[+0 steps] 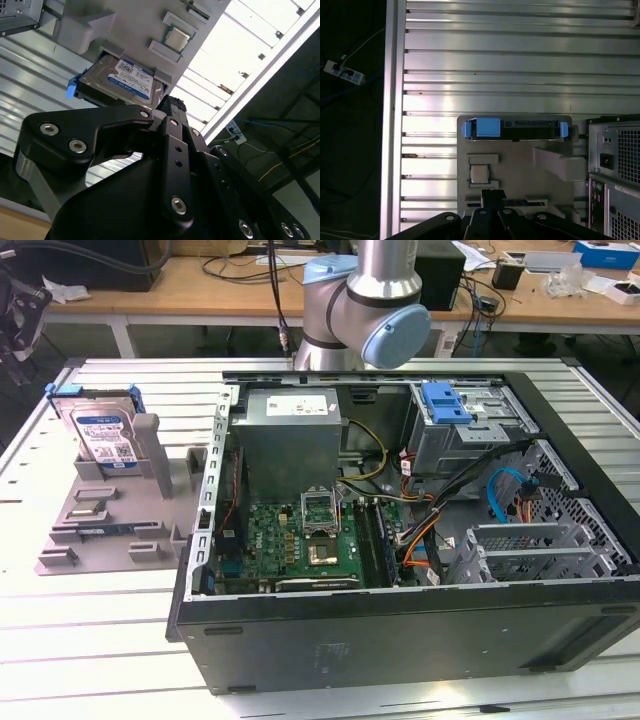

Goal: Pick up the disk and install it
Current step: 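Pick up the disk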

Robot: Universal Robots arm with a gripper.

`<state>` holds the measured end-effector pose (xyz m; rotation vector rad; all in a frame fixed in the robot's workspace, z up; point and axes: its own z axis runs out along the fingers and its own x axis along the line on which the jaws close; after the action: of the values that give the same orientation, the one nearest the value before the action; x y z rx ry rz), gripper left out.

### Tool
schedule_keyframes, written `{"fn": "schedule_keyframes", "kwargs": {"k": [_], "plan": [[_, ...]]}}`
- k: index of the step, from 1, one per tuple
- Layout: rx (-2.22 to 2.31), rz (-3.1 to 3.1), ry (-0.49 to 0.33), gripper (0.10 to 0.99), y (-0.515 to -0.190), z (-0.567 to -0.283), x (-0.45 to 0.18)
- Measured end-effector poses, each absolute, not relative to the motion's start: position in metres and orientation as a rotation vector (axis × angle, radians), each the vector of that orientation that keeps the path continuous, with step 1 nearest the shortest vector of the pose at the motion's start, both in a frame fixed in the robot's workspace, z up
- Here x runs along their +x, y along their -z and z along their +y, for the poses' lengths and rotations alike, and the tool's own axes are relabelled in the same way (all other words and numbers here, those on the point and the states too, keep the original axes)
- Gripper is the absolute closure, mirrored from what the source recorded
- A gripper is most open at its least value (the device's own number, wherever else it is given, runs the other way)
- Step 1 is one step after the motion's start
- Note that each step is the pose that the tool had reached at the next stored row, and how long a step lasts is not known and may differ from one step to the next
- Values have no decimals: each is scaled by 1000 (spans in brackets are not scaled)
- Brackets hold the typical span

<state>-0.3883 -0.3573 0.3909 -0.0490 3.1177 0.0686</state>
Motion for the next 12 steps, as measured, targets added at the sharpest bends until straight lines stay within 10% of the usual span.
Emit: {"fn": "schedule_keyframes", "kwargs": {"k": [12], "plan": [[-370,3101,-72,980,-391,-357,-388]]}}
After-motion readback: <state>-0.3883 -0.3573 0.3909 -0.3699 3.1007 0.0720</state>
